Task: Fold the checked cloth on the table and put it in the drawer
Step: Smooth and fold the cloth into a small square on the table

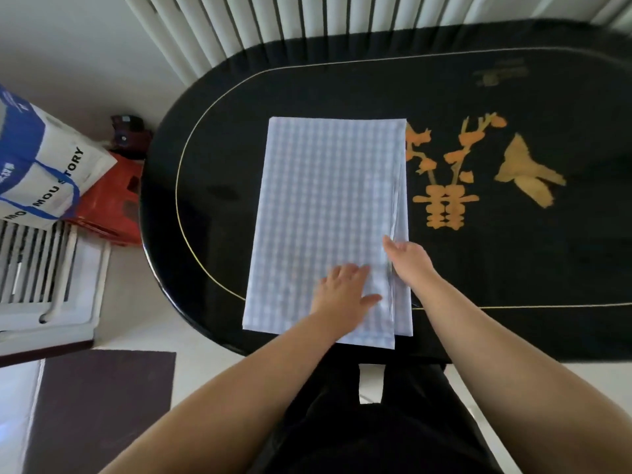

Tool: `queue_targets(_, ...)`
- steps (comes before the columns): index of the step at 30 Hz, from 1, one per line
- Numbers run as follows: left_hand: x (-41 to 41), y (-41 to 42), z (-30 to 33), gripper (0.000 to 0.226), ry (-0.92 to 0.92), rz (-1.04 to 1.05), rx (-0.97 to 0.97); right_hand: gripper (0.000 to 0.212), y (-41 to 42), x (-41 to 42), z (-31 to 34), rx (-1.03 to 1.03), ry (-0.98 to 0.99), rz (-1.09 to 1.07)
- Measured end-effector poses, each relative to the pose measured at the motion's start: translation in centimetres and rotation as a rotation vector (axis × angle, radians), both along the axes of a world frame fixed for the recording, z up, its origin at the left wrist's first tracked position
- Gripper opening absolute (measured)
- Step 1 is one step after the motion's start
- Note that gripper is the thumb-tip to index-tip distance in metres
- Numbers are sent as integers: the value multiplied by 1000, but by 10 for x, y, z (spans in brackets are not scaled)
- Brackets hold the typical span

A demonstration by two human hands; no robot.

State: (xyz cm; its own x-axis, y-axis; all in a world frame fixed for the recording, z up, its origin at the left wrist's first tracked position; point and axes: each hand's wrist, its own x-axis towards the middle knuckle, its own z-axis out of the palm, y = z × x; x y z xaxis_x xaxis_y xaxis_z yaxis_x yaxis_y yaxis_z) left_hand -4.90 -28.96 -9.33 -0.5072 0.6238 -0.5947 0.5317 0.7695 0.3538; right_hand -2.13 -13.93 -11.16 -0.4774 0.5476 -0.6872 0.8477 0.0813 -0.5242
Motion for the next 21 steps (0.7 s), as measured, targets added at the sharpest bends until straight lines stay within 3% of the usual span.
queue_targets(2, -14, -22, -9, 79, 180, 28, -19, 47, -1, -5, -5, 43, -38, 29)
queue_targets(4, -27, -48, -20, 97, 177, 17, -118, 38, -1, -7, -8, 82, -107, 59)
queue_targets(7, -30, -76, -29, 107, 170, -186, -157, 27, 1, -8, -12, 147, -127, 104)
queue_targets(13, -19, -86, -44, 98, 220, -473, -40, 43, 5, -12, -17, 237, -35, 128)
queue_targets(21, -1, -87, -62, 66, 307, -514, 70, 43, 25, -18, -25, 176, -20, 58)
